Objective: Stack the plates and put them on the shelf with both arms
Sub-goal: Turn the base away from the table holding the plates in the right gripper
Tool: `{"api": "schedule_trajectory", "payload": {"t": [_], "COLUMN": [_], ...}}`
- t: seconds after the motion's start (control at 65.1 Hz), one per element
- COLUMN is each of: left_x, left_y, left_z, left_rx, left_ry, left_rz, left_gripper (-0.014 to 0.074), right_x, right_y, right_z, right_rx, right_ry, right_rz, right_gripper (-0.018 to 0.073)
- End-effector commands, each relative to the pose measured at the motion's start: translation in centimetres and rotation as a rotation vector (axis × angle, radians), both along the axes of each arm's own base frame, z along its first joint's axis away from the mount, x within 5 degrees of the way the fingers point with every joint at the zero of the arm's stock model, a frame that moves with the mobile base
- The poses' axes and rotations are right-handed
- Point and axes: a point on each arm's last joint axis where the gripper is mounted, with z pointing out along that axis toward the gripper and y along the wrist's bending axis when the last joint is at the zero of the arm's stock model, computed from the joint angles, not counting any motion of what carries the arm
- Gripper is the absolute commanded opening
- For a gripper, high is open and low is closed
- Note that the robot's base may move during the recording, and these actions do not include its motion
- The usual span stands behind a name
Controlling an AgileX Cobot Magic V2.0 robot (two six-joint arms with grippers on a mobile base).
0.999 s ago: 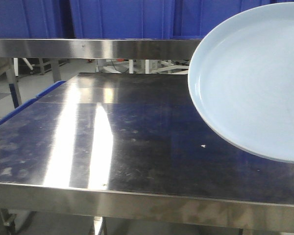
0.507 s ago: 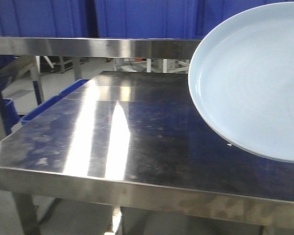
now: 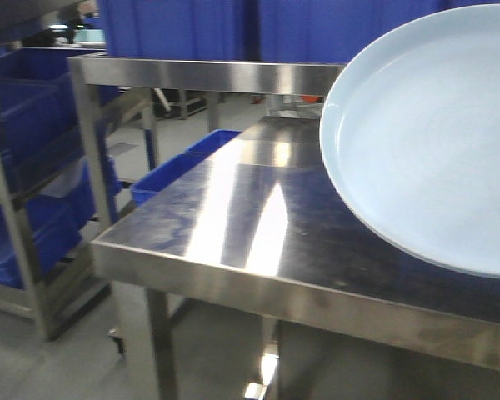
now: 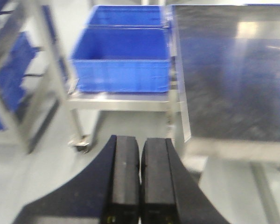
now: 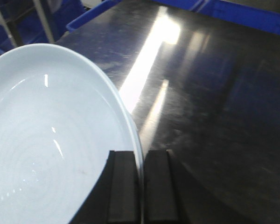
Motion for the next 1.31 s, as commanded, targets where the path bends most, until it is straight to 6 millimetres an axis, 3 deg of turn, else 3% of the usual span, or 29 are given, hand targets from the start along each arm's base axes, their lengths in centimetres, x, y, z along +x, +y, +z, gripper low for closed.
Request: {"api": "schedule_trajectory", "payload": {"t": [0.0,1.291], "left_x": [0.38,0.38], "left_y": [-0.02,-0.02], "left_z": [1.74,1.74], "left_rx": [-0.035,-0.035], "left_ry": [-0.107,-0.107], "left_rz": [0.011,0.011], "left_gripper": [0.01,0.01], "right_x": [0.3,0.3], "right_y": [-0.08,-0.08], "right_z": [2.08,2.08], "right_rx": [0.021,0.021], "right_ry": [-0.137,-0.137], "right_rz": [-0.01,-0.01], "right_gripper": [0.0049,0.0049]}}
